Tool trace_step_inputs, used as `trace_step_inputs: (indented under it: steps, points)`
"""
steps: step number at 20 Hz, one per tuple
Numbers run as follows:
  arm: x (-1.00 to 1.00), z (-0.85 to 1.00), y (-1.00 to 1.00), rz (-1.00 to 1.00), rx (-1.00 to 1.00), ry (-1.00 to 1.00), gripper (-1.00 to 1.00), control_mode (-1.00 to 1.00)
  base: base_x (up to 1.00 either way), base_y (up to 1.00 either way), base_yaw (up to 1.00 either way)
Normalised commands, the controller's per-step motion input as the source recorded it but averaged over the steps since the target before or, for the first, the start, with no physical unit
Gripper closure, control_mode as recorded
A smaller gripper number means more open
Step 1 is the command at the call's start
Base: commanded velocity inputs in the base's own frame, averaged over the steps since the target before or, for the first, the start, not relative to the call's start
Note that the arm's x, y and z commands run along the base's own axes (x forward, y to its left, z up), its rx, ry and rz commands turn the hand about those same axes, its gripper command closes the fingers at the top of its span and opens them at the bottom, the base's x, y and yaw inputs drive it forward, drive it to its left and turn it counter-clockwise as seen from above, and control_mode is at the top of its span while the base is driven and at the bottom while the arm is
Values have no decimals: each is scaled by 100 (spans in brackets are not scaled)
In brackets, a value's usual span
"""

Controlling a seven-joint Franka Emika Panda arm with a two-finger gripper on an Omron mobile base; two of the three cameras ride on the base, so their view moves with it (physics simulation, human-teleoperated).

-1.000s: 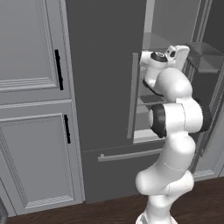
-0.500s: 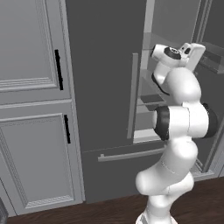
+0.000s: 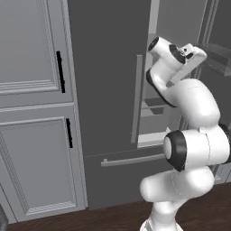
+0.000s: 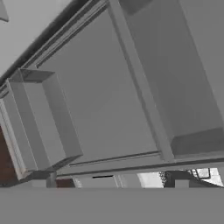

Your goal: Grab a lemon wedge from the fridge and one ice cube from the ice bowl, and put them in the glass of lemonade.

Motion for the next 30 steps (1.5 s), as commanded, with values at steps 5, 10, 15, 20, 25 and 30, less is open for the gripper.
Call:
trace_step_inputs:
  steps: [5, 10, 15, 20, 25, 30]
  points:
    - [-26, -67, 34, 29, 77, -38, -100, -100, 0, 0, 0]
    - [-34, -48, 57, 27, 65, -39, -100, -100, 0, 0, 0]
    - [-44, 16, 88, 25, 9, -11, -100, -100, 0, 0, 0]
    - [63, 0, 78, 20, 0, 0, -100, -100, 0, 0, 0]
    - [99, 0, 39, 4, -4, 1, -100, -100, 0, 0, 0]
    - [57, -8, 1, 0, 0, 0, -100, -100, 0, 0, 0]
